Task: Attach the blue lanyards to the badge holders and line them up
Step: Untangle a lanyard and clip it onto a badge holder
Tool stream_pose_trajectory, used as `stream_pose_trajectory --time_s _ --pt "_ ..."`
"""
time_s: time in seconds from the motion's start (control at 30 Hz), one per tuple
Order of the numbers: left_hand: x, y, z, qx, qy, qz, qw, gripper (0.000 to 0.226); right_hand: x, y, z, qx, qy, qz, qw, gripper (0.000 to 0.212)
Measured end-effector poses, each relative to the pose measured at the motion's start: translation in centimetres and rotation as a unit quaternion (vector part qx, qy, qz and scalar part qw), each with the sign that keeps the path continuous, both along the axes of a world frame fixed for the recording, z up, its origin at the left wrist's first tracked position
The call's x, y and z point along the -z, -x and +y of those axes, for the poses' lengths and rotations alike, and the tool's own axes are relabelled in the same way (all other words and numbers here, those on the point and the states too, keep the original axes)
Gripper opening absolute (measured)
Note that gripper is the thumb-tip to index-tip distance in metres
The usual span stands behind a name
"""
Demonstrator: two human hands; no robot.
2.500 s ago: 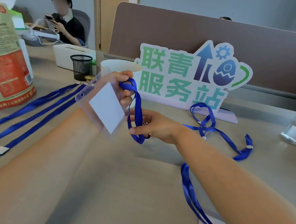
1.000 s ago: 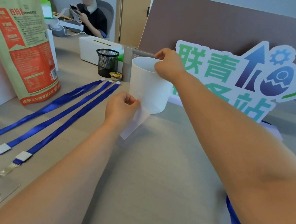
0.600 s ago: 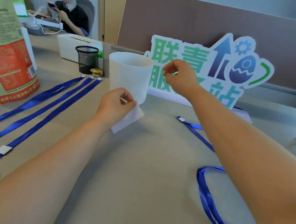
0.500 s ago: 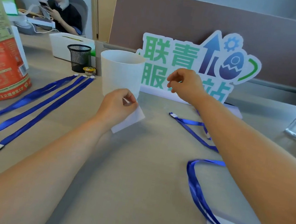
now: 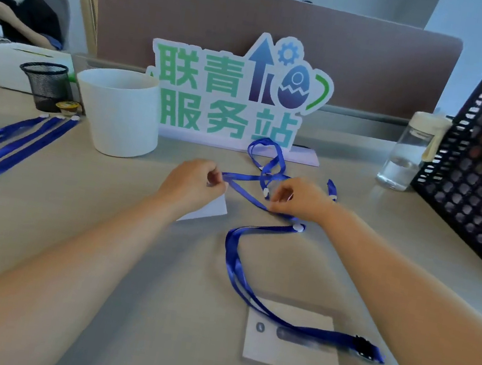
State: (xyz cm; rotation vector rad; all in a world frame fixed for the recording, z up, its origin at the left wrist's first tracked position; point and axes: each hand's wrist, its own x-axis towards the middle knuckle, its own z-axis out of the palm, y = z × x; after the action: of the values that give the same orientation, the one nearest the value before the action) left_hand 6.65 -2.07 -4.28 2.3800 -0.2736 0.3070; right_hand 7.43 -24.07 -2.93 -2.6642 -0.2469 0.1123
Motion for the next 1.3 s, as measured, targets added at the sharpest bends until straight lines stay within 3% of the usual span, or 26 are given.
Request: stream_pose_trajectory --time_s 0.13,0.27,0.4,0.57,0.67,0.8,0.93,1.13,1.2,1.3 --pt "-0.1 -0.1 -1.0 -0.012 -0.005 0.014 1.000 0.014 0.4 0.8 -1.3 0.003 0.035 0.000 0.999 0.019" --pt "-0.1 -0.1 -1.1 -0.029 -0.001 0.022 0.999 0.014 0.1 1.0 -2.5 0.018 0.093 0.022 0.995 0.004" --pt "0.2 -0.3 -1.1 -0.043 -0.005 0.053 0.998 0.013 -0.2 1.4 -3.7 0.042 0.140 0.067 0.987 0.030" --pt "0.8 -0.8 -1.4 -0.054 -0.052 0.062 0.995 0.023 0.3 1.8 -4.8 0.059 0.109 0.069 0.990 0.028" --pt "1.3 -1.3 -1.5 -0.020 -0.082 0.078 0.993 0.026 0.5 1.8 -5.1 0.063 0.090 0.055 0.992 0.013" --pt "1.2 -2.0 -1.8 0.026 -0.108 0.109 0.988 0.031 0.7 1.6 -4.6 0.060 0.083 0.032 0.994 0.016" --pt "1.1 -2.5 -1.7 0.026 -0.140 0.080 0.987 0.021 0.9 1.0 -3.5 0.054 0.087 0.004 0.995 0.004" --pt "1.5 -2.9 -0.8 0.037 -0.166 0.031 0.985 0.018 0.9 1.0 -2.7 0.051 0.082 0.009 0.995 0.004" --pt "1.2 -2.6 -0.5 0.036 -0.152 0.015 0.988 0.020 0.9 1.1 -2.5 0.059 0.068 0.001 0.996 0.006" --pt "0.5 -1.9 -0.1 0.051 -0.057 0.012 0.997 0.020 0.5 1.4 -1.8 0.068 0.003 -0.078 0.995 0.015"
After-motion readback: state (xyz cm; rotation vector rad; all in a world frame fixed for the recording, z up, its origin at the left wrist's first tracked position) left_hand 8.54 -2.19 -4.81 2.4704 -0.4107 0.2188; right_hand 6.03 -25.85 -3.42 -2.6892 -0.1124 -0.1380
